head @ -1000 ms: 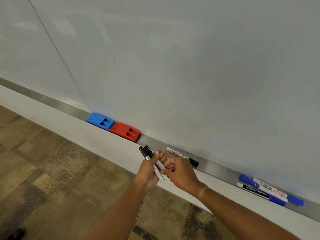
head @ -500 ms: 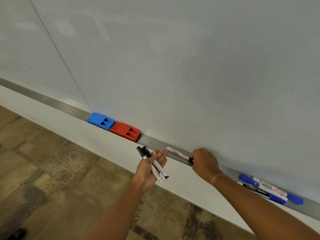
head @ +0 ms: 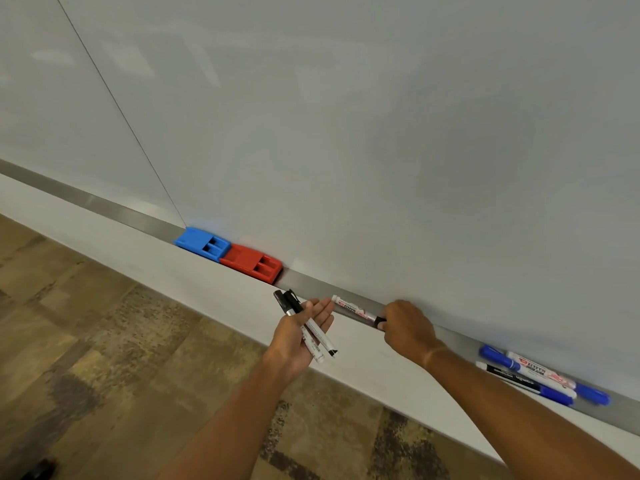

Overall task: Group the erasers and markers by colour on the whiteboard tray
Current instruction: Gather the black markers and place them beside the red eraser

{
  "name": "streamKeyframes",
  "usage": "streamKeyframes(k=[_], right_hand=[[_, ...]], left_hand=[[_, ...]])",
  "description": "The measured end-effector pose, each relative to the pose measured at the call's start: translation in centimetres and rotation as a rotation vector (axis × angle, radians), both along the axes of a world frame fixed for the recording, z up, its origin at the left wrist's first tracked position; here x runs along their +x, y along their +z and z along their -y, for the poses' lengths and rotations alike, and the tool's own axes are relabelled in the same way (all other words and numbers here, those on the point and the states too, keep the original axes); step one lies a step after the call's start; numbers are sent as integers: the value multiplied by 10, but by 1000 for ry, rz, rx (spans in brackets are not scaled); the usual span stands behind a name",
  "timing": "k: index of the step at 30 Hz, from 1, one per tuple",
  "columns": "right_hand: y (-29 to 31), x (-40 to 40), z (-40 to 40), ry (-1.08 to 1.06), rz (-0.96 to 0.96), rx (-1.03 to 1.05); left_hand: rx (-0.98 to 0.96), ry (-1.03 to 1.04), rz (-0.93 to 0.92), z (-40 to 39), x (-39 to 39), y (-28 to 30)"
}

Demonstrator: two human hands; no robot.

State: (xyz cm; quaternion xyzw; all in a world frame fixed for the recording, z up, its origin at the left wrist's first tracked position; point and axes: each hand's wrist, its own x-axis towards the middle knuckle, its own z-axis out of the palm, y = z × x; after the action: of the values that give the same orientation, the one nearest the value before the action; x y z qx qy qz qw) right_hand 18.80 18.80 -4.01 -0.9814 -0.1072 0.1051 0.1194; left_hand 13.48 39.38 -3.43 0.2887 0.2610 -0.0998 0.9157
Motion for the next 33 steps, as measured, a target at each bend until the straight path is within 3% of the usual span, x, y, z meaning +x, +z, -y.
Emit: streamKeyframes(k=[6,12,16,23,33], right_hand=[[6,0,1,-39,37,116],[44,6,-19,50,203,496],[69,9,-37,98,141,724],[77,5,-75,81,-76,739],[56,-10,-120,-154,-206,822]], left_hand=[[52,-6,3,-4,-1,3],[145,47,38,-7,6,11],[194,32,70,-11,8,14],[250,-201,124,-6,-7,15],[192,-132,155,-19,-15,6]])
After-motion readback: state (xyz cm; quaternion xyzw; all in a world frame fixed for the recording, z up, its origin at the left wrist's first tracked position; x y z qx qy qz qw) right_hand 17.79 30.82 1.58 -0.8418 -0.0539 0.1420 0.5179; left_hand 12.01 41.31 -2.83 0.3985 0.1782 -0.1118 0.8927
